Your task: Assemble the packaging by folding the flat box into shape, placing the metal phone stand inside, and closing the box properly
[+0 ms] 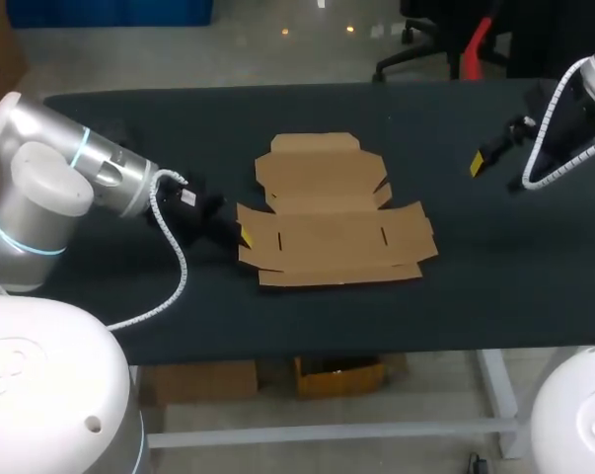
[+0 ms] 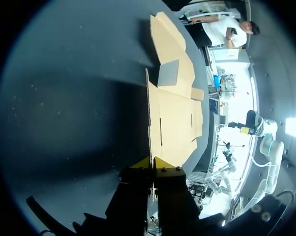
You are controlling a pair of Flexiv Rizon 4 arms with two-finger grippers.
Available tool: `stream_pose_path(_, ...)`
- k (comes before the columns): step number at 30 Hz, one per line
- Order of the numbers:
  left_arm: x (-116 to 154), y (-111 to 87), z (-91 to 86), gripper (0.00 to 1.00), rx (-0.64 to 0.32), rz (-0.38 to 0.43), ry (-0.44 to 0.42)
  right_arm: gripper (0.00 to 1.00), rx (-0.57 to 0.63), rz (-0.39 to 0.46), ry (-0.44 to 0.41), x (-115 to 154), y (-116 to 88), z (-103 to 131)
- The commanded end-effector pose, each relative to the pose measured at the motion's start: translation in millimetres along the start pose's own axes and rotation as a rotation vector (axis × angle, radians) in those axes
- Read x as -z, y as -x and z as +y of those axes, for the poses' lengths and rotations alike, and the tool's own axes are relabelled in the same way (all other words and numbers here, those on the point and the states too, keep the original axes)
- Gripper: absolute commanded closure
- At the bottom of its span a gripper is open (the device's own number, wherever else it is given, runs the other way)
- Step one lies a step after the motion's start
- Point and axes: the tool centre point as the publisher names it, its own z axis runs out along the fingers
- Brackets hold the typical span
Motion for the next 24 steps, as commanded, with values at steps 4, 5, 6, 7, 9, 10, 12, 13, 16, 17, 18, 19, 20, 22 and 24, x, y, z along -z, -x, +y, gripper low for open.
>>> stream_pose_path(4, -1, 0.4, 4.4, 1.00, -0.006, 0.003, 0.009, 0.00, -0.030, 0.000, 0.009, 0, 0, -12)
stream_pose_path(5, -1, 0.2, 5.1, 1.00, -0.007, 0.004, 0.010, 0.00, -0.038, 0.001, 0.013, 0, 0, -14)
stream_pose_path(6, -1, 0.3, 5.8, 1.00, -0.009, 0.005, 0.010, 0.00, -0.041, 0.004, 0.016, 0, 1, -15)
stream_pose_path(7, -1, 0.5, 6.5, 1.00, -0.009, 0.006, 0.011, 0.00, -0.042, 0.005, 0.017, 0, 1, -17)
stream_pose_path(9, -1, 0.7, 8.0, 1.00, -0.011, 0.008, 0.013, 0.00, -0.048, 0.006, 0.020, 0, 2, -19)
stream_pose_path(10, -2, 0.6, 8.8, 1.00, -0.012, 0.008, 0.015, 0.00, -0.049, 0.006, 0.021, 0, 2, -20)
stream_pose_path(12, -2, 0.2, 10.4, 1.00, -0.012, 0.009, 0.015, 0.00, -0.052, 0.008, 0.023, 0, 2, -22)
stream_pose_path(13, -1, 0.1, 11.3, 1.00, -0.013, 0.009, 0.015, 0.00, -0.053, 0.009, 0.024, 1, 2, -23)
stream_pose_path(16, -2, 0.1, 13.3, 1.00, -0.013, 0.013, 0.012, 0.00, -0.056, 0.011, 0.027, 1, 3, -24)
stream_pose_path(17, -3, 0.4, 13.6, 1.00, -0.011, 0.013, 0.012, 0.00, -0.056, 0.012, 0.028, 1, 3, -24)
stream_pose_path(18, -4, 0.8, 13.9, 1.00, -0.008, 0.011, 0.011, 0.00, -0.056, 0.012, 0.028, 1, 3, -24)
stream_pose_path(19, -5, 1.1, 14.0, 1.00, -0.006, 0.010, 0.012, 0.00, -0.056, 0.013, 0.028, 0, 3, -25)
stream_pose_path(20, -6, 1.5, 14.3, 1.00, -0.003, 0.008, 0.015, 0.00, -0.054, 0.018, 0.027, 0, 3, -25)
stream_pose_path(22, -8, 2.2, 14.7, 0.54, 0.003, 0.002, 0.016, 0.00, -0.054, 0.020, 0.027, 0, 3, -25)
stream_pose_path(24, -9, 2.9, 14.9, 0.00, 0.012, -0.007, 0.015, 0.00, -0.054, 0.019, 0.026, 0, 4, -26)
